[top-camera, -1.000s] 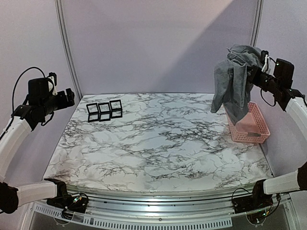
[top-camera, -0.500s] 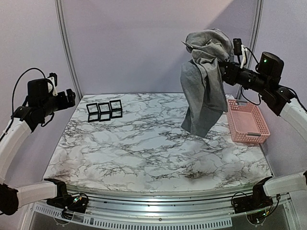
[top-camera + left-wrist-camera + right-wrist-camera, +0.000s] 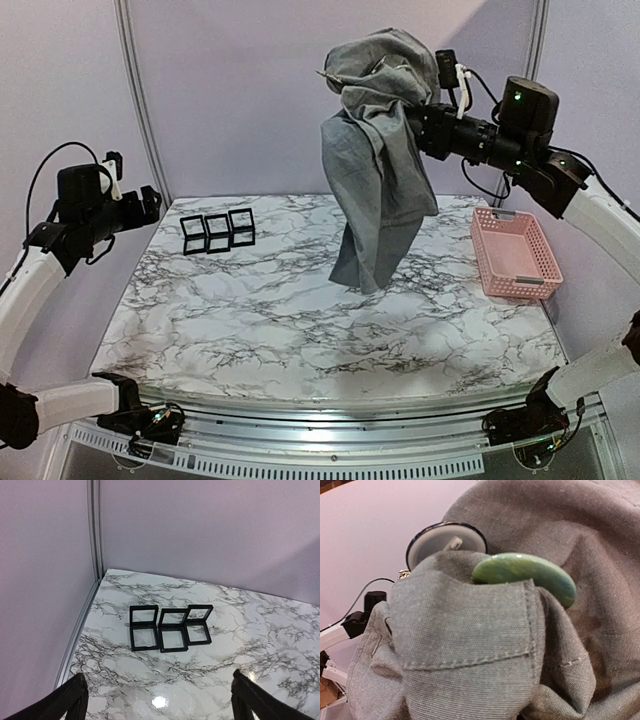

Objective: Remove the brooch from the garment
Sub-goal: Place the crumpled clothing at the center of the board, then adjust the crumpled clothing at the center of the board.

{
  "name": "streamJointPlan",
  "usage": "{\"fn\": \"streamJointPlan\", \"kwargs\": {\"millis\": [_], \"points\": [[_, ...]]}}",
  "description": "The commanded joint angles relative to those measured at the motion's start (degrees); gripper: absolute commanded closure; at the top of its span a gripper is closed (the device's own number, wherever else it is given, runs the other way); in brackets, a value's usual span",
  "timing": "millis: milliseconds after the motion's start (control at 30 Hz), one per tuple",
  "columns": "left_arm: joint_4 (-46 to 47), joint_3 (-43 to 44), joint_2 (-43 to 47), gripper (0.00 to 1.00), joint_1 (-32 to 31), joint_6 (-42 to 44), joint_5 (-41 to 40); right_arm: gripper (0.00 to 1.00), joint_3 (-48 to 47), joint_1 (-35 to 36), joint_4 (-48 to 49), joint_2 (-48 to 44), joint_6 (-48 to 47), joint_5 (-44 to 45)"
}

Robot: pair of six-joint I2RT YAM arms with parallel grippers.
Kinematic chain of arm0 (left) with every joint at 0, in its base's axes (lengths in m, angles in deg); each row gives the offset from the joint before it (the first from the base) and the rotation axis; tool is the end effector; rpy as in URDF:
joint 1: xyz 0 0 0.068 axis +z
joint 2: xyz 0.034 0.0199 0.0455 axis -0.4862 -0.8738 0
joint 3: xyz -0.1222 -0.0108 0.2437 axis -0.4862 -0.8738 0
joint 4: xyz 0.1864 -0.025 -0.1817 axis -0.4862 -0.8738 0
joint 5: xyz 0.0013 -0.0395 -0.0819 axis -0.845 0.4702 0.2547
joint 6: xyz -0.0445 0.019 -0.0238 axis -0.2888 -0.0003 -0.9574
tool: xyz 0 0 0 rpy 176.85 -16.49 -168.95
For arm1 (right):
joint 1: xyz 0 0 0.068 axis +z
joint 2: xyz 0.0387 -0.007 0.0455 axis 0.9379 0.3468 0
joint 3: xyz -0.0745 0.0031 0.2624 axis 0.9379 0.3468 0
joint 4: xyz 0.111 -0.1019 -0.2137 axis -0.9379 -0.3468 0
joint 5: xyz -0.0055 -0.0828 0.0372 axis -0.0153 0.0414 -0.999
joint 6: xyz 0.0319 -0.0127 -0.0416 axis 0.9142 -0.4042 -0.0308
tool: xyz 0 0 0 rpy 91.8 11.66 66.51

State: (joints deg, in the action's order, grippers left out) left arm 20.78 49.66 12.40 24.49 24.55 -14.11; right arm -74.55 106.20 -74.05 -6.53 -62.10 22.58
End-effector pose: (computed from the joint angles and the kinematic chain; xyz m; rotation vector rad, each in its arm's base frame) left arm 0.2122 -0.0134 0.3584 -0.2304 1.9391 -0.1129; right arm 0.2328 0.1896 0.4786 -0.6342 1.4528 1.0068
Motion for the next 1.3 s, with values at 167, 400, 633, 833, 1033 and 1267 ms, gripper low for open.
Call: {"fn": "streamJointPlan", "kwargs": {"millis": [167,400,633,833,1033,1267], "points": [[1.0,-0.4,-2.5,0.0,-6.0,1.9,5.5,0.33,2.5,0.8,-10.7,11.9,7.2,9.2],[2.5,0.7,-4.9,0.0,-16.9,-2.7,7.7,0.1,2.8,0.7,-19.0,17.3,8.3,28.3],[8.6,-4.6,-8.2,0.0,-25.2,-15.2,6.5,0.05,12.5,-3.4,-13.2,16.8,10.2,17.8],[18.7,-12.3,-13.5,0.0,-35.4,-26.7,6.3,0.07,19.0,-3.7,-11.5,17.0,11.1,12.6],[17.7,-9.0,-21.4,0.0,-44.5,-28.6,4.6,0.1,24.3,-3.8,-12.0,17.7,13.1,9.7],[21.8,-4.6,-31.5,0.0,-51.1,-32.6,11.0,0.13,28.7,-2.3,-11.4,17.0,14.6,8.2]]}}
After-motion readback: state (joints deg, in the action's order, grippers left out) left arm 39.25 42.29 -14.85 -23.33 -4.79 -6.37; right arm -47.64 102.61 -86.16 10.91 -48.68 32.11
